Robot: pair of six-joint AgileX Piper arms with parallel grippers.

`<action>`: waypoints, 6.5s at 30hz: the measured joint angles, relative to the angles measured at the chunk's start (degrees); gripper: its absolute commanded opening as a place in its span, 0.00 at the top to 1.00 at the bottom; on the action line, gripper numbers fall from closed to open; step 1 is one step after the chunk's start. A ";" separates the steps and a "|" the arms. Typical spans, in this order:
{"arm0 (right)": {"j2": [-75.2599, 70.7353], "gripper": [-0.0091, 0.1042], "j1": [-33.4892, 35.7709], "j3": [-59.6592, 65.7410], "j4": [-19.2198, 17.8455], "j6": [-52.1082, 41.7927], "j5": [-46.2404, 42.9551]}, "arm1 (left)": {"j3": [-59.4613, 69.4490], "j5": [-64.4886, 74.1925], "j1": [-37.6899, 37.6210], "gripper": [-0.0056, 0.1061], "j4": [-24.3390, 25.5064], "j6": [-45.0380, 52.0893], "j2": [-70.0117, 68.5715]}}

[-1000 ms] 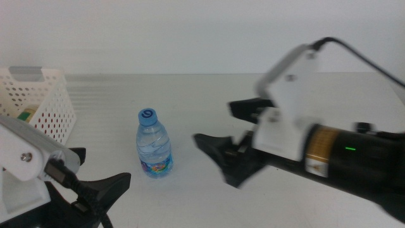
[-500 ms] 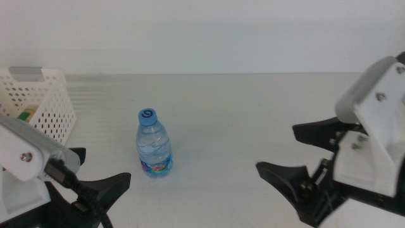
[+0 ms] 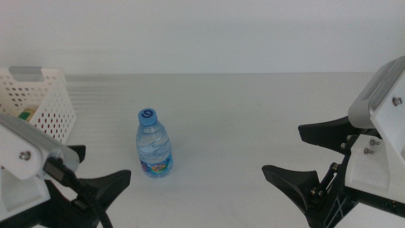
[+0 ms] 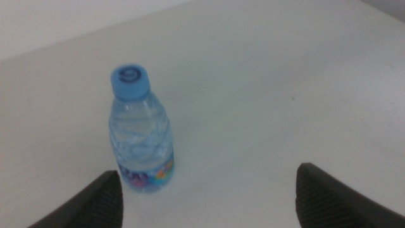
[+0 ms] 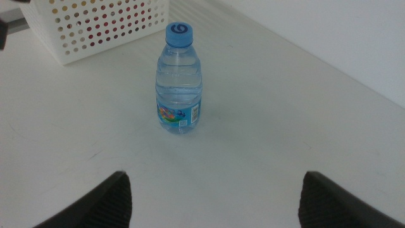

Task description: Use arms to grab the bottles and put them into the dustbin to the left of the table.

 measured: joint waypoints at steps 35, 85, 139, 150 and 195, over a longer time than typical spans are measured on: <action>0.00 0.23 0.00 0.00 0.00 0.00 0.00 | 24.04 -58.37 0.00 0.16 -0.08 -1.23 17.00; 0.00 0.23 0.00 0.00 0.00 0.00 0.05 | 1.64 -80.29 5.01 0.83 6.42 -11.95 68.58; 0.00 0.23 0.00 0.00 0.00 0.00 0.05 | -52.15 48.13 38.51 0.98 5.78 7.17 44.30; 0.00 0.23 0.00 0.00 0.00 0.00 0.05 | -61.66 49.56 49.20 0.99 4.08 11.81 57.78; 0.00 0.23 0.00 0.00 0.00 0.00 0.05 | -61.01 47.53 49.92 0.14 -4.74 16.78 56.19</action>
